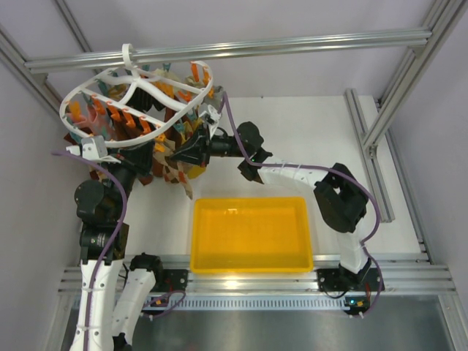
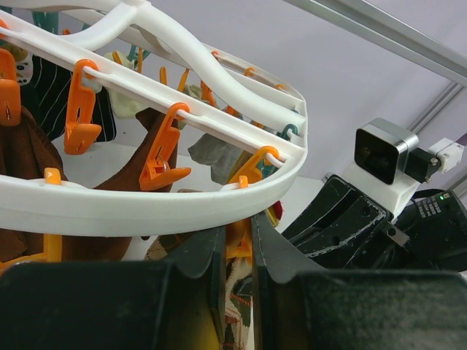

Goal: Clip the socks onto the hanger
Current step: Clamp the sock onto the hanger.

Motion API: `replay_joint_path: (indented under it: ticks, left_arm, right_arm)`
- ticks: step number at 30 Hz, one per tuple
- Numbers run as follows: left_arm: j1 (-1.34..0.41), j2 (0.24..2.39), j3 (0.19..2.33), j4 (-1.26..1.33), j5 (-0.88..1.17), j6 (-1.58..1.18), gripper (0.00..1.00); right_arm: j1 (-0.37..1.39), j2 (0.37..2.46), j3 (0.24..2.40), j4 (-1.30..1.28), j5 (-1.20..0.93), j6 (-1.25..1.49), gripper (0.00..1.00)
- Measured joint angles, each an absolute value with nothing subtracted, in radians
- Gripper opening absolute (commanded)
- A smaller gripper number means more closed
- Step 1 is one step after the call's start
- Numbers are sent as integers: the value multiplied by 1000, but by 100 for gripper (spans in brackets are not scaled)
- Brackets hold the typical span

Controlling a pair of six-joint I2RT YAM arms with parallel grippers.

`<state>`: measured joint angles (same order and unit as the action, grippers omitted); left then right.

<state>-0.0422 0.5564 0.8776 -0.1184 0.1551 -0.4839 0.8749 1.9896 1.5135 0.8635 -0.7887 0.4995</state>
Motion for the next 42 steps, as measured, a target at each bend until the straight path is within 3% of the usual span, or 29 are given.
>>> replay_joint_path:
  ticks: [17,31,37,38,42]
  left_arm:
    - [-42,559,878,-120,168,-488,1]
    - [-41,569,883,-144,162,-509,59]
    - [-41,551,885,-145,165,-513,72]
    - [-41,542,885,-147,166,-513,88]
    - [-41,495,888,-172,168,-501,91]
  right_arm:
    - [875,1991,1572,875,-789,517,0]
    - [875,1991,1572,874,-792,513,0]
    - [875,1991,1572,865,-792,496,0]
    - [875,1991,1572,861,-792,490,0]
    - [872,1991,1571,834,-796,469,0]
